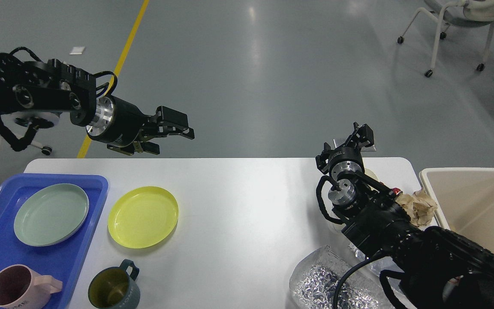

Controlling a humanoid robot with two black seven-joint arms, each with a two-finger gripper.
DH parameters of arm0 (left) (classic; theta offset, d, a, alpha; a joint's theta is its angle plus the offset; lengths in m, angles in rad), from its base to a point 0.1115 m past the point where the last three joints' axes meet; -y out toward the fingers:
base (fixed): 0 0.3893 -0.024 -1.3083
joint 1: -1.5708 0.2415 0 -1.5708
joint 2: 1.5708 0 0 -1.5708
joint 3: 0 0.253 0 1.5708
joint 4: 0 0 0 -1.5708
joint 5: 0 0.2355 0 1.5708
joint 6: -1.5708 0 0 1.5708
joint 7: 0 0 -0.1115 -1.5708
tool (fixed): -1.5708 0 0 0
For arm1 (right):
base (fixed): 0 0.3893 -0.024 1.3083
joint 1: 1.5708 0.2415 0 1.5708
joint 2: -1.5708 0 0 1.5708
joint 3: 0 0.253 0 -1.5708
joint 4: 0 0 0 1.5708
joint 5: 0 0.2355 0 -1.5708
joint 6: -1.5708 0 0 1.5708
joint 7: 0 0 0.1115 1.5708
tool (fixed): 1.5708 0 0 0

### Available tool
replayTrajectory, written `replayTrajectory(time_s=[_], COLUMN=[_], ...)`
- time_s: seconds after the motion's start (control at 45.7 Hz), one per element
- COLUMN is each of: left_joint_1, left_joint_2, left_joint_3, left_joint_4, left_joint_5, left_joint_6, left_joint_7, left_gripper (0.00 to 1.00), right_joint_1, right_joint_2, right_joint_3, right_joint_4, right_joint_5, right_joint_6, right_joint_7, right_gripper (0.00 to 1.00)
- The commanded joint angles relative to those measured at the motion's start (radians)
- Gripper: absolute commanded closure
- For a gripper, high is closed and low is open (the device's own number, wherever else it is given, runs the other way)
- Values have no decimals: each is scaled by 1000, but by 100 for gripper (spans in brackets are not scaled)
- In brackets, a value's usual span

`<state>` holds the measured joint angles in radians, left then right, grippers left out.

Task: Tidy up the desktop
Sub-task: 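Raise the left arm and swing it outward over the blue tray, then lower the left gripper onto the teal mug and grasp it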

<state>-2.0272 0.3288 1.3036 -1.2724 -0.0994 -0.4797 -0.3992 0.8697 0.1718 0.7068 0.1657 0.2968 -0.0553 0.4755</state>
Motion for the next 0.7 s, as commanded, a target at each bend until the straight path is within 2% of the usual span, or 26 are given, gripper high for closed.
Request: replayTrajectory(time_s=[0.0,0.153,0.284,0.459,0.569,0.678], left_joint_1=[-168,-306,-376,-452,-495,-498], left_joint_2=[-1,13,13,22,68,99], left_joint_3=[62,103,172,229,252,266], left_joint_4=[-166,-324,-404,-413,-418,-418], left_joint_5=[67,227,265,335,388,449], left_joint_6=[-63,-96,-117,-223,-283,-290], left_joint_7=[-1,-4,-3,-3,-3,-3], left_gripper=[0,0,0,0,0,0], right_joint_1=[0,0,0,0,0,0], right_joint_2=[0,0,0,0,0,0], right_joint_3=[0,0,0,0,0,0], right_joint_4=[0,0,0,0,0,0], right_joint_5=[-1,-1,1,-1,-1,-1], right_joint_6=[0,0,0,0,0,0], right_joint_7=[0,0,0,0,0,0], right_gripper=[0,0,0,0,0,0])
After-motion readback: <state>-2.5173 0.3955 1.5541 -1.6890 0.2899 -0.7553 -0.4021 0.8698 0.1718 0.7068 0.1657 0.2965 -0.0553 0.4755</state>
